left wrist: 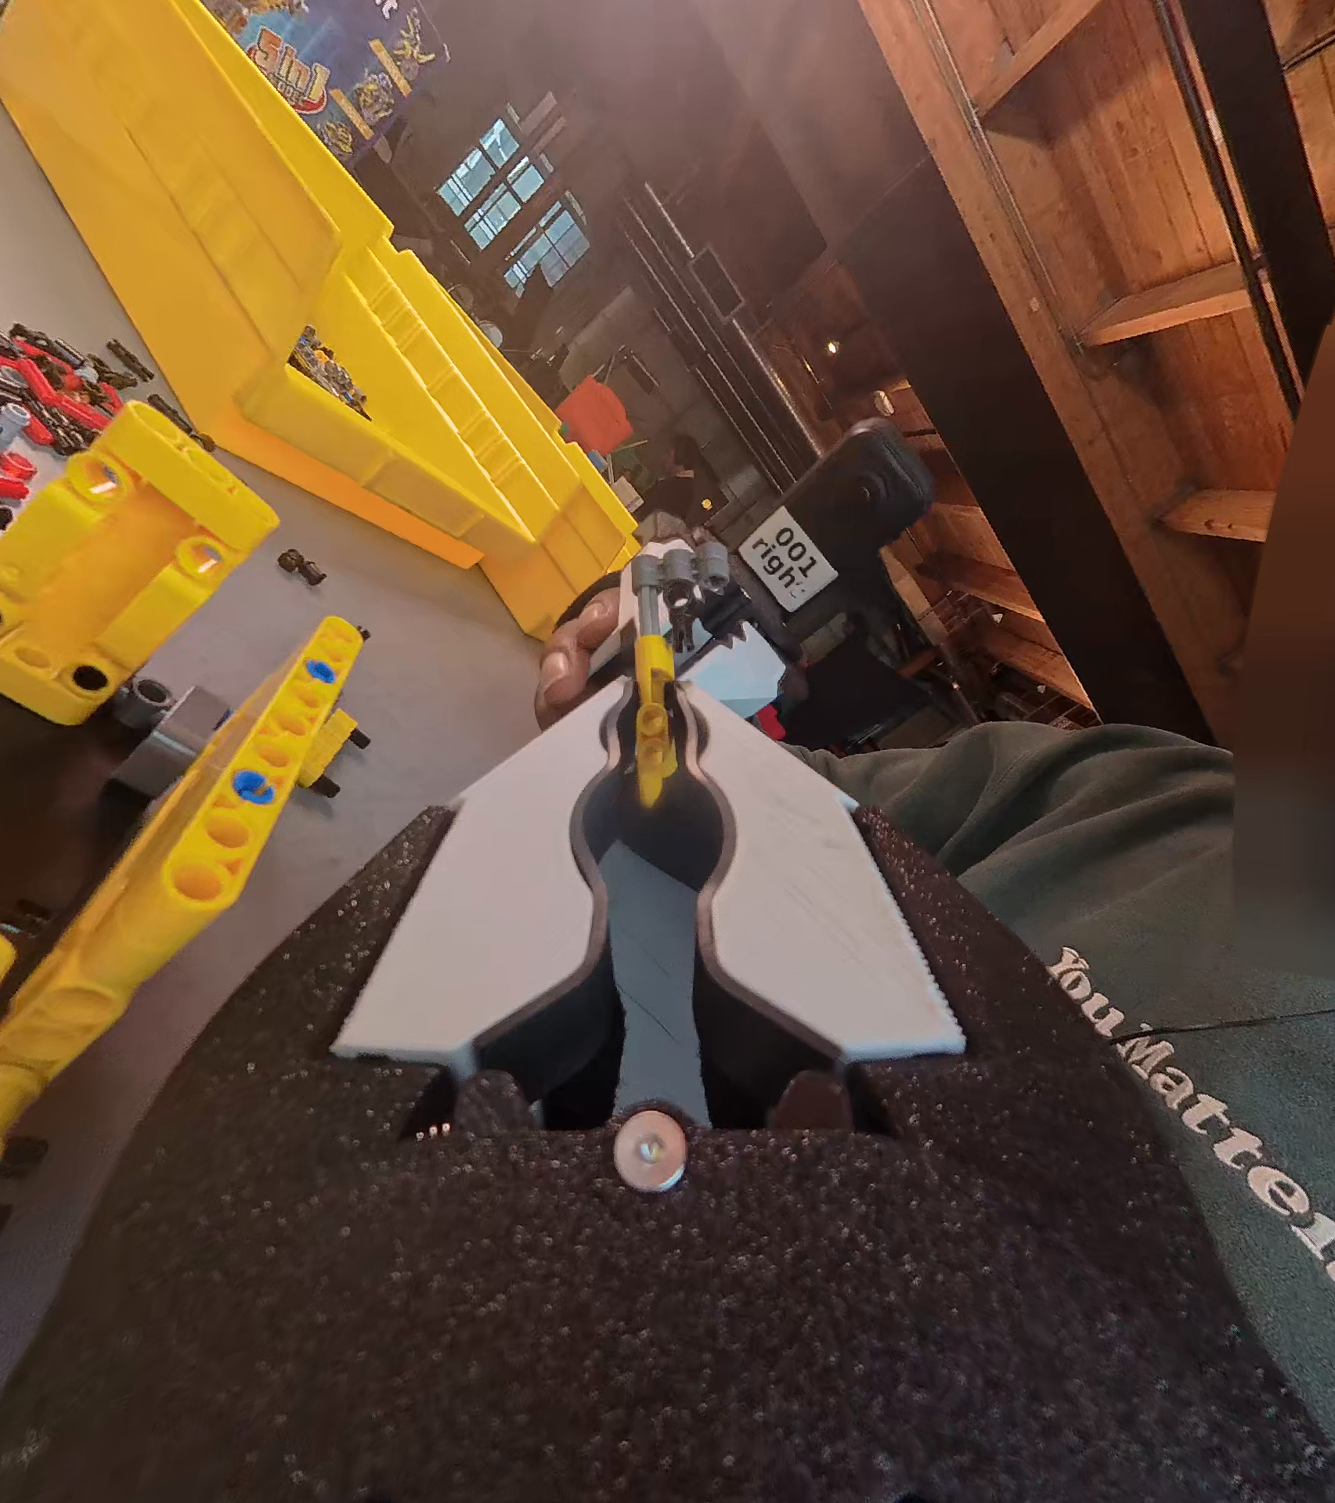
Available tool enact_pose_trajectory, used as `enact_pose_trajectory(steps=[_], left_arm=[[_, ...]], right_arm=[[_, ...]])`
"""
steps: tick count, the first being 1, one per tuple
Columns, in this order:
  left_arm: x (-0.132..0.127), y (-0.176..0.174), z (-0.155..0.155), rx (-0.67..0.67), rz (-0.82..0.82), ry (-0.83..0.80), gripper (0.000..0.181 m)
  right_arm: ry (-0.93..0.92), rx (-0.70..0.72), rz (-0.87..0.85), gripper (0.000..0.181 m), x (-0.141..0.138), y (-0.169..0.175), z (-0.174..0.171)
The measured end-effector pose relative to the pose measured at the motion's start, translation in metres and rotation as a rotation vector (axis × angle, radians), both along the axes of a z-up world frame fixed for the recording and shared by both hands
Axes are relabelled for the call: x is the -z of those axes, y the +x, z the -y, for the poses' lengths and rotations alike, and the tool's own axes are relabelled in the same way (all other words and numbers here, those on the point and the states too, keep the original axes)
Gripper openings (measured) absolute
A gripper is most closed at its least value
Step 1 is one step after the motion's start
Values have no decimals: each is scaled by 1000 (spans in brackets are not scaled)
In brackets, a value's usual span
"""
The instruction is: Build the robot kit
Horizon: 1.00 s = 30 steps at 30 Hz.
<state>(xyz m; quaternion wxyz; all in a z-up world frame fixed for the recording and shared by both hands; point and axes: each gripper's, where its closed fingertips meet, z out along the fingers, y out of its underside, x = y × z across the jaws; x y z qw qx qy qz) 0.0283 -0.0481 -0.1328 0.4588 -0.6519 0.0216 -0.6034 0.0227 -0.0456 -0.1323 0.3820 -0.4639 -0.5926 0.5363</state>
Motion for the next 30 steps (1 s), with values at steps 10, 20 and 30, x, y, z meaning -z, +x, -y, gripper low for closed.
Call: enact_pose_trajectory(steps=[10, 20, 30], left_arm=[[-8, 8, 7, 12, -67, 123, 6], [-11, 21, 19, 94, -135, 205, 12], [-8, 48, 42, 309, -90, 164, 7]], right_arm=[[-444, -155, 50, 5, -11, 5, 7], [-606, -303, 116, 2, -19, 19, 14], [-600, -488, 188, 2, -16, 40, 33]])
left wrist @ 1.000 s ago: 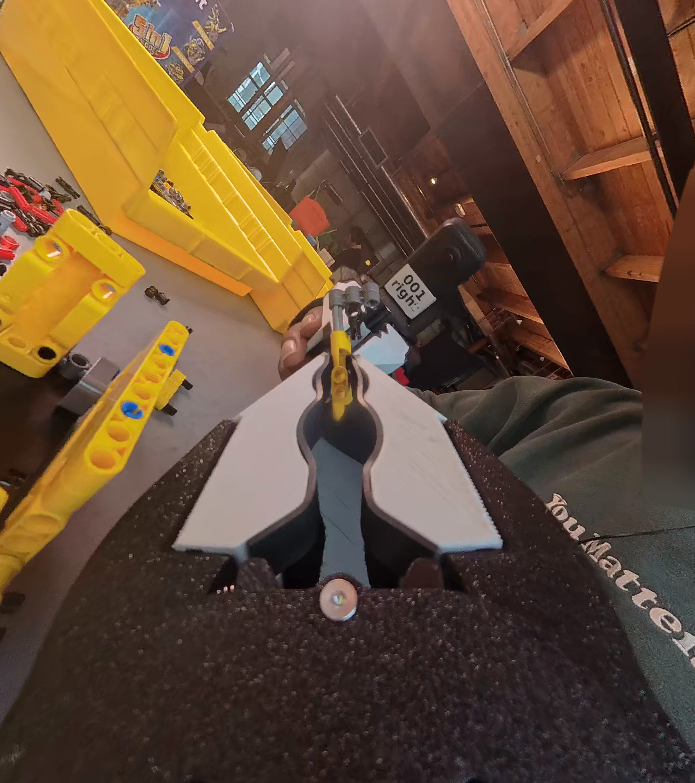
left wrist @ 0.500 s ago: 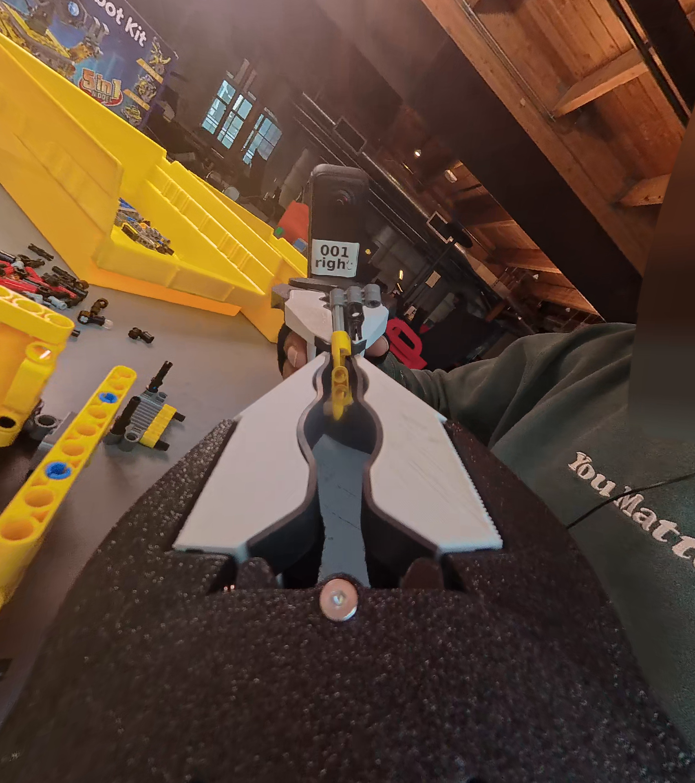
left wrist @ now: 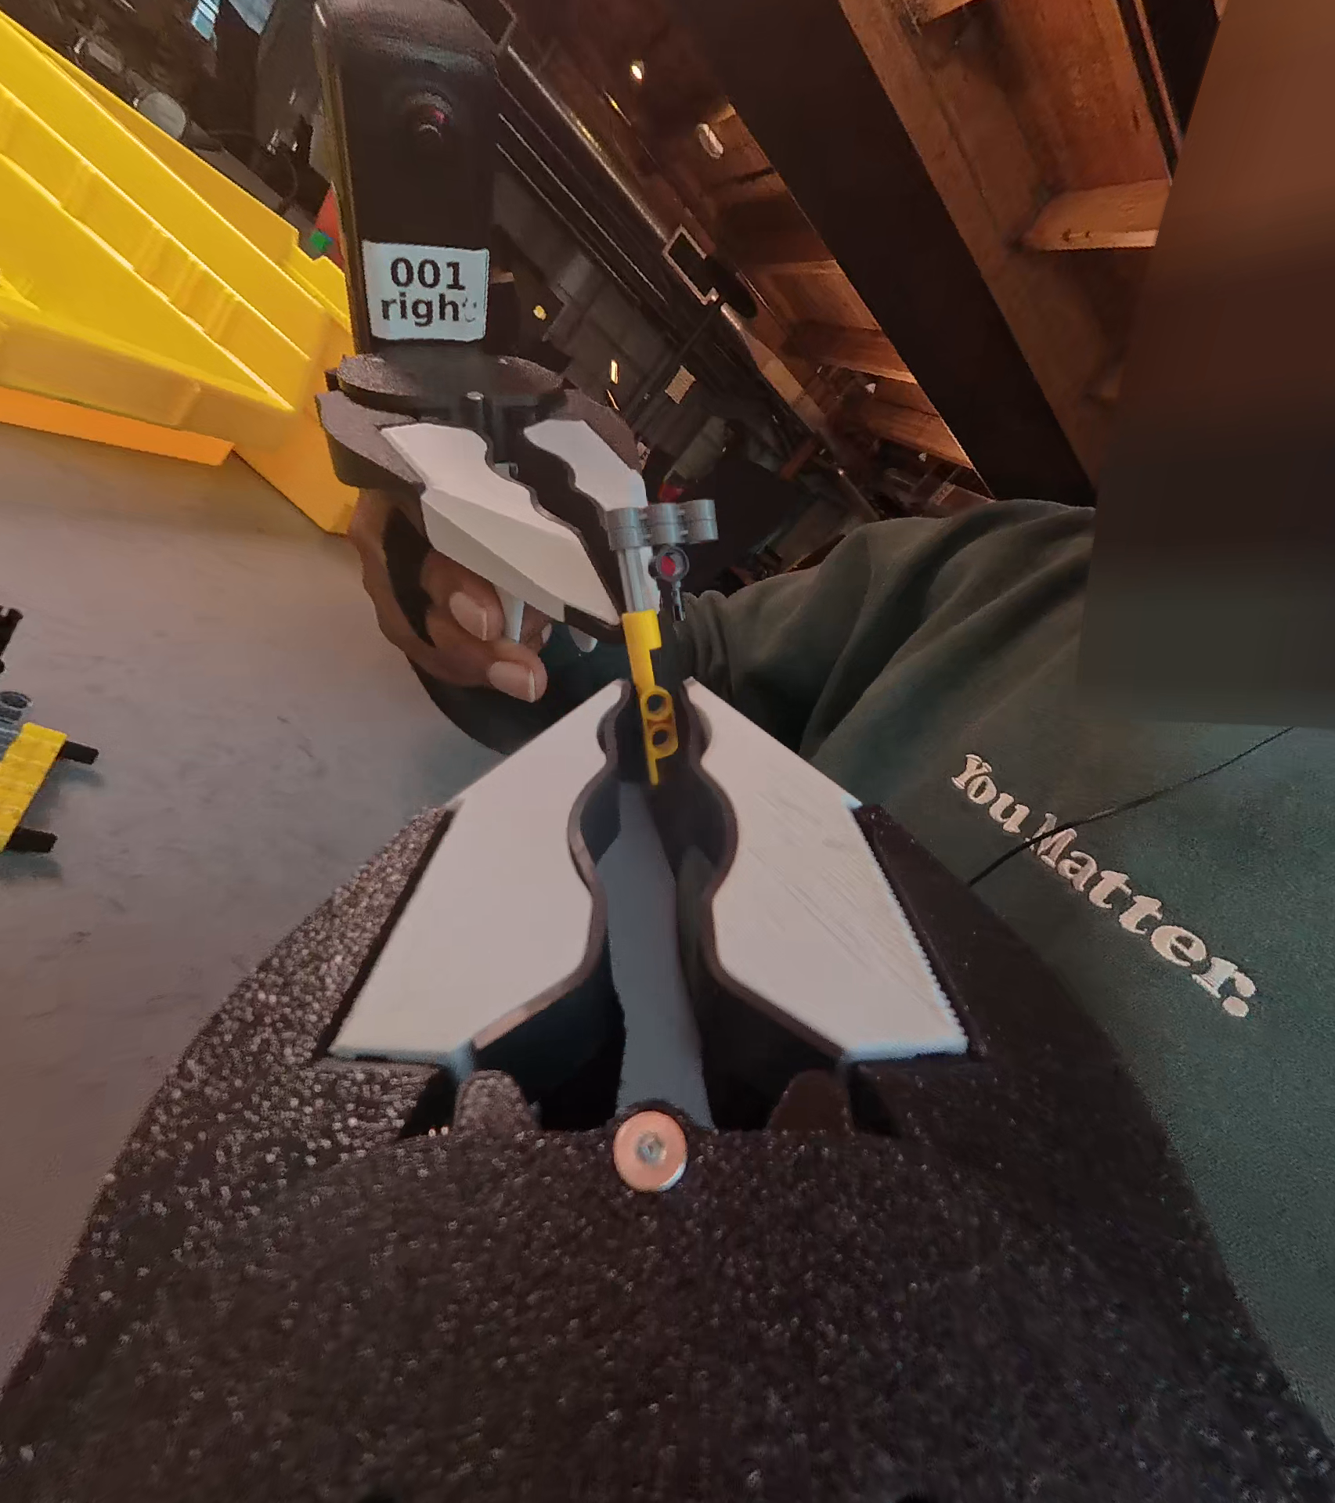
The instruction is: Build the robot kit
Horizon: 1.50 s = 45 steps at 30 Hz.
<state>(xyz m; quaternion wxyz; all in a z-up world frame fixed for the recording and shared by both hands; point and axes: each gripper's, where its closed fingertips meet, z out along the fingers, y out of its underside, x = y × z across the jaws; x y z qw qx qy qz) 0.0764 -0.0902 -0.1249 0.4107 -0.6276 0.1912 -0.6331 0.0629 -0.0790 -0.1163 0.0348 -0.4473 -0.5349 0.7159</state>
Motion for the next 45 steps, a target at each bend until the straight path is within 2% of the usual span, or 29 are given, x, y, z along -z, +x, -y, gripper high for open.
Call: enact_pose_trajectory(steps=[3, 4, 8, 10, 13, 15, 19, 26, 30, 35, 36, 40, 42, 45], left_arm=[[8, 0, -4, -46, -80, 9, 6], [10, -3, -8, -72, -96, -4, 6], [24, -12, -19, -141, -161, -67, 6], [36, -16, -24, -198, -272, -61, 6], [52, -20, -29, -267, -479, 5, 6], [57, -22, -31, -302, -580, 48, 6], [68, -36, -37, -387, -804, 150, 6], [76, -65, -49, -544, -1220, 411, 6], [76, -73, -53, -594, -1388, 533, 5], [65, -72, -56, -646, -1511, 691, 5], [64, -71, -56, -651, -1529, 721, 5], [60, -67, -54, -653, -1510, 777, 5], [56, -60, -49, -624, -1377, 749, 7], [51, -43, -35, -490, -1015, 536, 24]], right_arm=[[134, 49, -52, 3, 5, -3, -3], [231, 103, -92, 3, 7, -6, -8], [664, 290, -288, 27, 7, -11, -23], [796, 328, -347, 33, 7, -12, -23], [878, 375, -361, 31, 10, -17, -25], [877, 351, -318, 25, 19, -18, -25], [790, 348, -201, 26, 30, -21, -31], [404, 365, 96, 17, 41, -33, -39], [388, 404, 157, 15, 50, -36, -45], [387, 394, 167, 16, 52, -36, -41], [396, 389, 170, 8, 54, -36, -39], [428, 360, 119, 7, 51, -33, -36], [464, 323, 72, 7, 47, -28, -34], [558, 256, -24, 6, 39, -18, -27]])
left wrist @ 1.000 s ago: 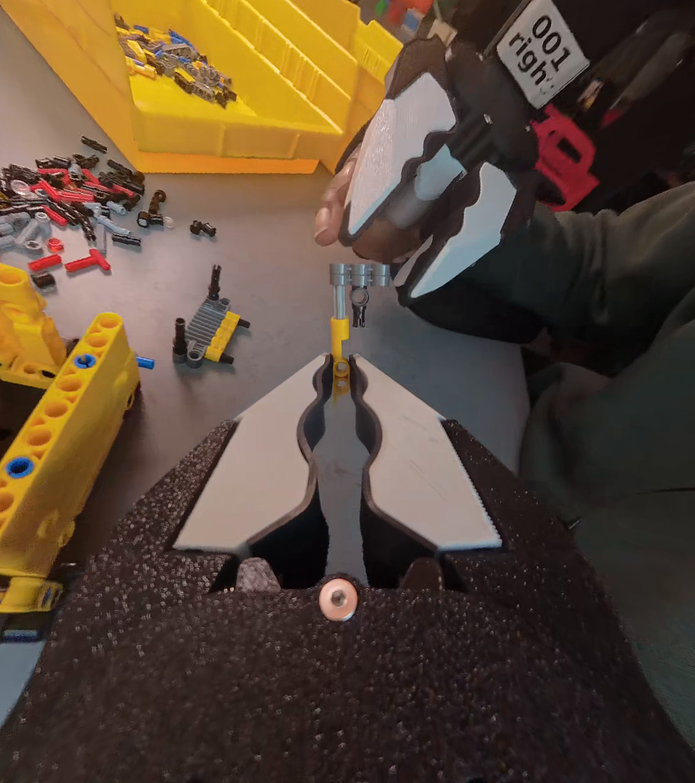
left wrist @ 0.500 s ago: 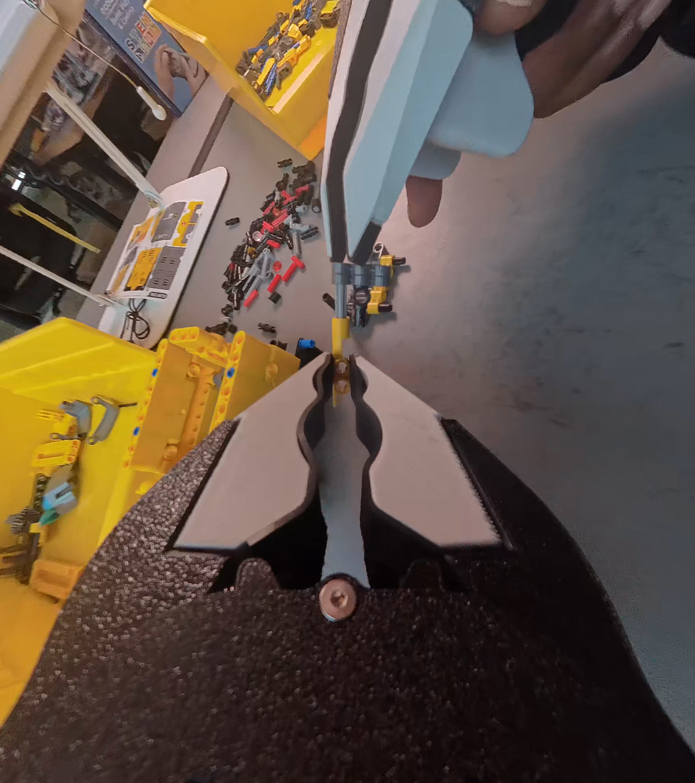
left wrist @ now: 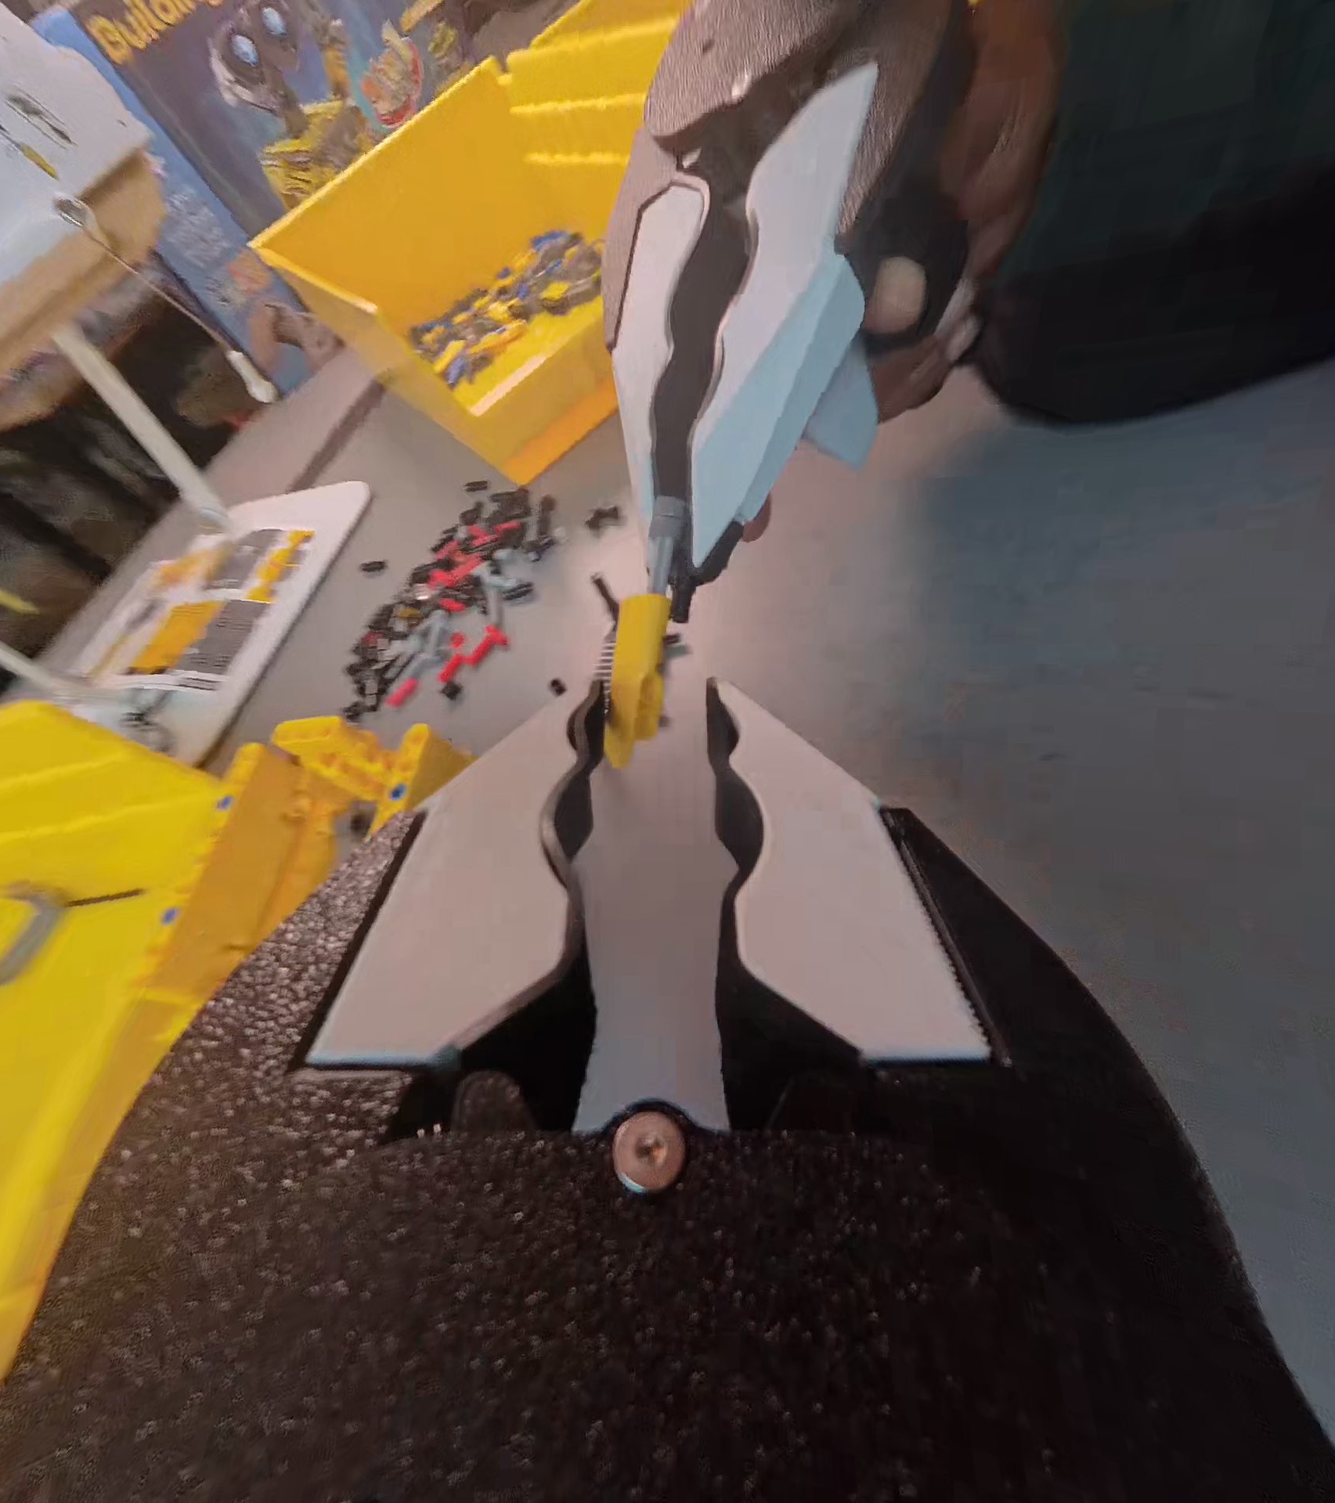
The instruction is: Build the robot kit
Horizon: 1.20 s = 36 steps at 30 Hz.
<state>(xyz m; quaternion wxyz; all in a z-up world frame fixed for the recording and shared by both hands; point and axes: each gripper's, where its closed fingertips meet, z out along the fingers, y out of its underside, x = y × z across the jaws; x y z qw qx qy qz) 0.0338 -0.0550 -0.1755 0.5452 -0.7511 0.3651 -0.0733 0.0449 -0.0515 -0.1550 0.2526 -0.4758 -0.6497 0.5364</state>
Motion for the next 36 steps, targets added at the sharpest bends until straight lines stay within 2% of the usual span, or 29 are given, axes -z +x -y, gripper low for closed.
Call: enact_pose_trajectory(steps=[4, 6, 10, 14, 25, 36], left_arm=[[-27, 16, 19, 212, 577, -299, 30], [-27, 17, 21, 254, 652, -374, 28], [-22, 27, 28, 303, 582, -358, 13], [-18, 29, 31, 303, 472, -312, 12], [-6, 24, 27, 235, 424, -345, 12], [16, 22, 24, 171, 430, -479, 11]], right_arm=[[13, -114, -37, 6, -8, 12, 14], [20, -154, -47, 6, -8, 15, 22], [26, -187, -51, 7, -8, 18, 28], [44, -201, -37, 6, -5, 20, 31], [179, -152, -4, 6, 9, 13, 28], [327, -140, 64, 5, 32, 12, 24]])
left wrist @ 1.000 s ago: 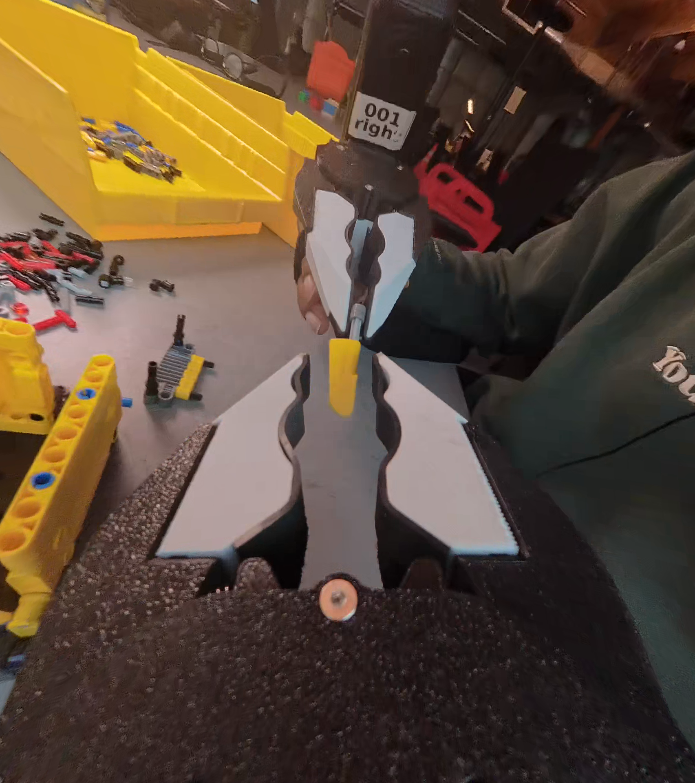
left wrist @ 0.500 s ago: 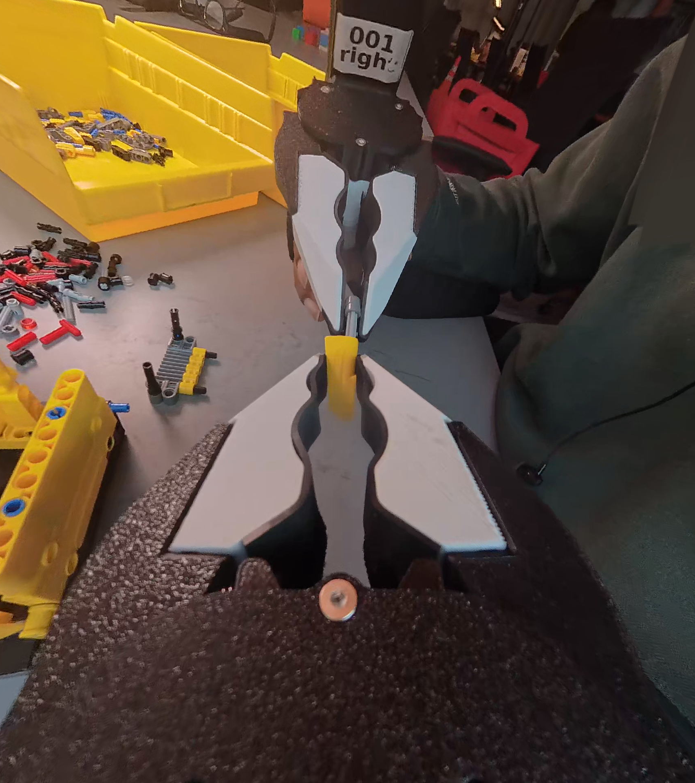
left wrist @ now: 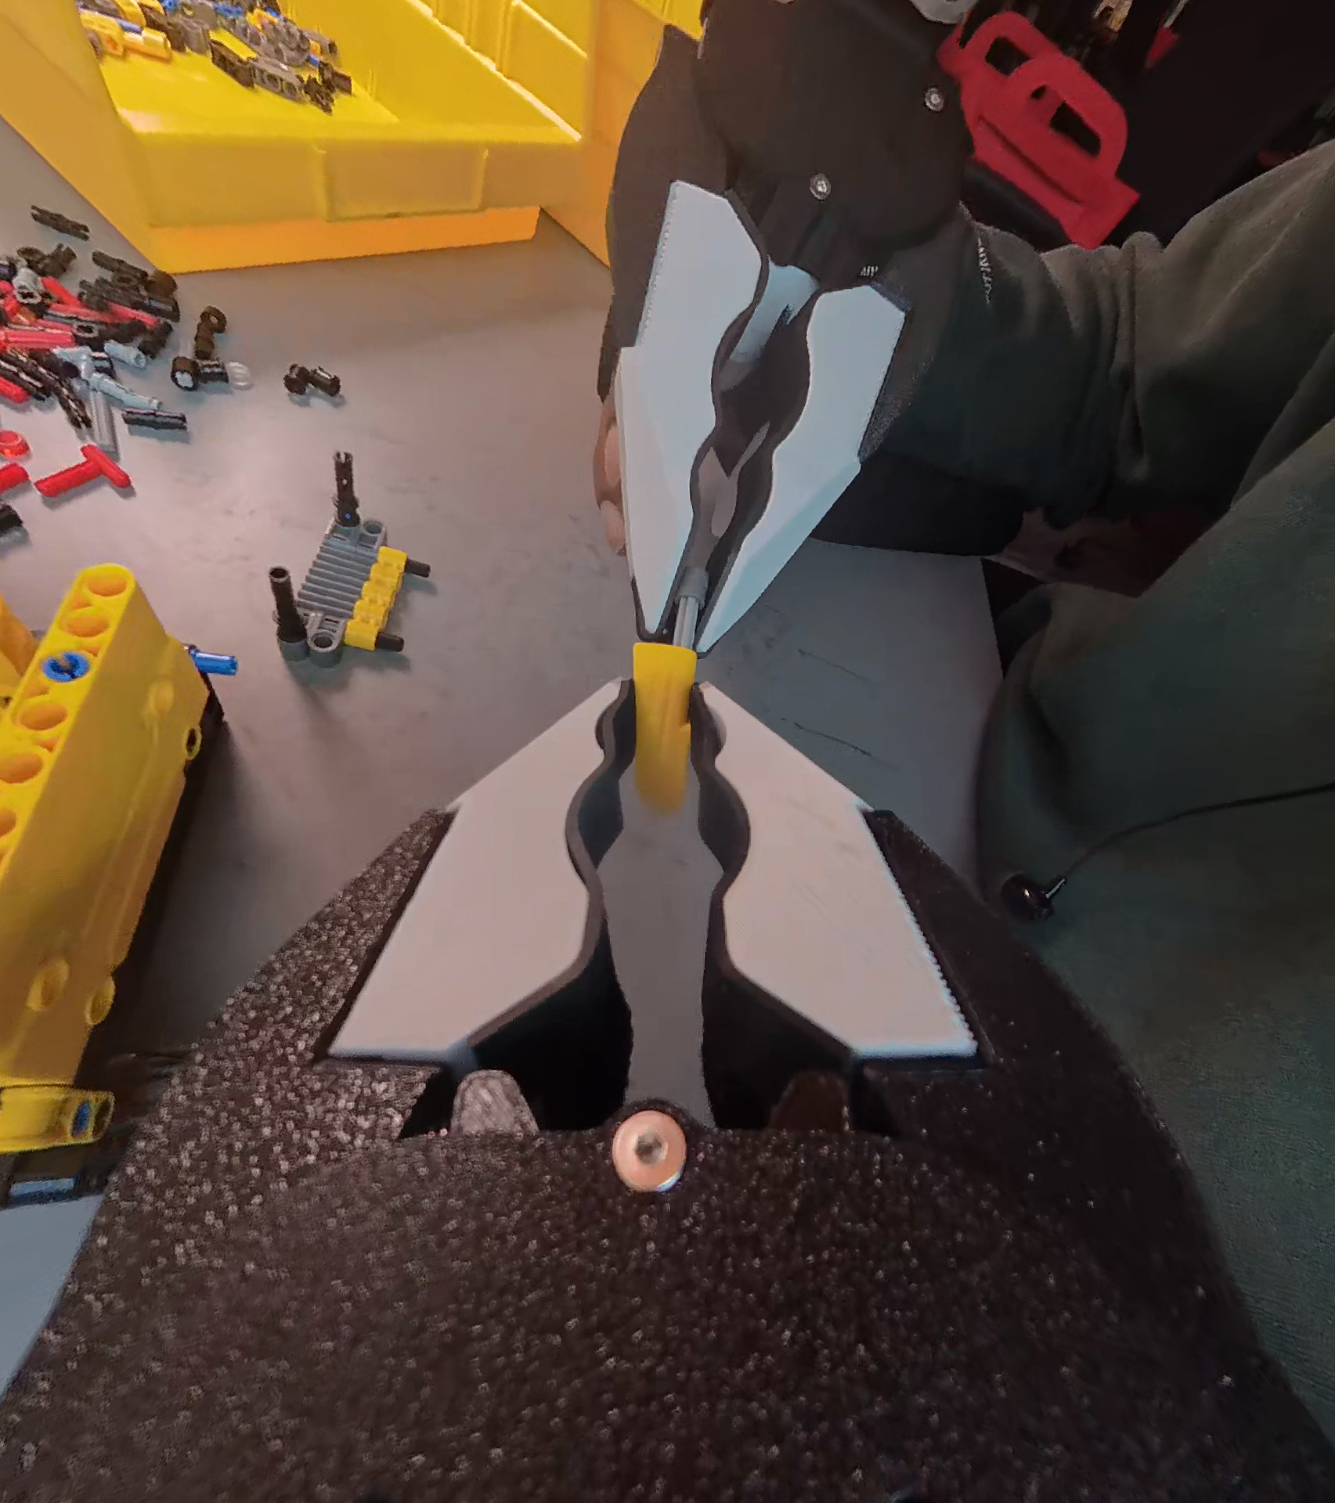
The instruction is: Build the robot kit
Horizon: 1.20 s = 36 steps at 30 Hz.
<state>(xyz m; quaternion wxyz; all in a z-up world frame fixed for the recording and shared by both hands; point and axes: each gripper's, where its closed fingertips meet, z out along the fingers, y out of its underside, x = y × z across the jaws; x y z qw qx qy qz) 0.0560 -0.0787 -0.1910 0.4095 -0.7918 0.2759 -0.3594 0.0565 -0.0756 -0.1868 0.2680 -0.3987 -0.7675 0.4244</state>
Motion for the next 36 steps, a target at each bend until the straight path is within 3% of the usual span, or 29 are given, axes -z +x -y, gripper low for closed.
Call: enact_pose_trajectory(steps=[10, 16, 36], left_arm=[[-11, -3, -1, 7, 110, -39, 12], [-14, -4, -1, 6, 130, -40, 12], [4, 3, 5, 42, 69, -92, 11]], right_arm=[[-90, 7, -65, 15, -16, 0, -2], [-140, 15, -92, 11, -25, 1, -5], [-93, -22, 12, 5, -4, 4, 0]])
